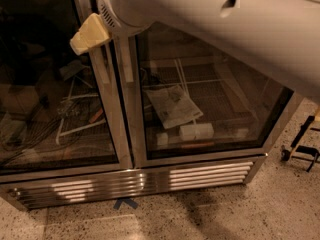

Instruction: Open top drawer

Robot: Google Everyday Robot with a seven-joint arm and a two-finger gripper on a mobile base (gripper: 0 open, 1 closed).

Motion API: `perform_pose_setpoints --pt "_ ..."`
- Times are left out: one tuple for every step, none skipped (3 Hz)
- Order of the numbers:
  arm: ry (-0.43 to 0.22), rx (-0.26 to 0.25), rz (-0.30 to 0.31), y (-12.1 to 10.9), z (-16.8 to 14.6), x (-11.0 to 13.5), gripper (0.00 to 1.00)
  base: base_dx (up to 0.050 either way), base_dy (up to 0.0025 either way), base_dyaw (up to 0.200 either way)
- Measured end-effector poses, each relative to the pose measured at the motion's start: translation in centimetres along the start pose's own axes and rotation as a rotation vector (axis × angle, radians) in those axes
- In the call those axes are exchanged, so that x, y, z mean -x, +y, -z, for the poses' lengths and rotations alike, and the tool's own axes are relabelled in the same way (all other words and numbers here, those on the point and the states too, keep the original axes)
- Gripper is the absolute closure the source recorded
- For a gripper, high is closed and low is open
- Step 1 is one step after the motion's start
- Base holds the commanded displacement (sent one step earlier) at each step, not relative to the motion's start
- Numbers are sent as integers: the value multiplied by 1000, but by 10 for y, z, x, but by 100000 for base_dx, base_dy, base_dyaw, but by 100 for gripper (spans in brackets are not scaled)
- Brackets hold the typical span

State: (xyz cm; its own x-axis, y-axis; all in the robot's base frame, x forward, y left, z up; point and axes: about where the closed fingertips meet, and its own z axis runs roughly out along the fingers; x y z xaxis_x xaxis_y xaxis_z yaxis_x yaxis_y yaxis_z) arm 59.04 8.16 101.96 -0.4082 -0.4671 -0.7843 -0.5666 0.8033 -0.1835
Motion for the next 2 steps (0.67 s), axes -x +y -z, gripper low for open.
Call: perform_pose_setpoints --pt "46 -47 -54 -31 34 -25 0 0 0 0" --pt "29 -156 -134 -53 86 -40 0 0 0 0"
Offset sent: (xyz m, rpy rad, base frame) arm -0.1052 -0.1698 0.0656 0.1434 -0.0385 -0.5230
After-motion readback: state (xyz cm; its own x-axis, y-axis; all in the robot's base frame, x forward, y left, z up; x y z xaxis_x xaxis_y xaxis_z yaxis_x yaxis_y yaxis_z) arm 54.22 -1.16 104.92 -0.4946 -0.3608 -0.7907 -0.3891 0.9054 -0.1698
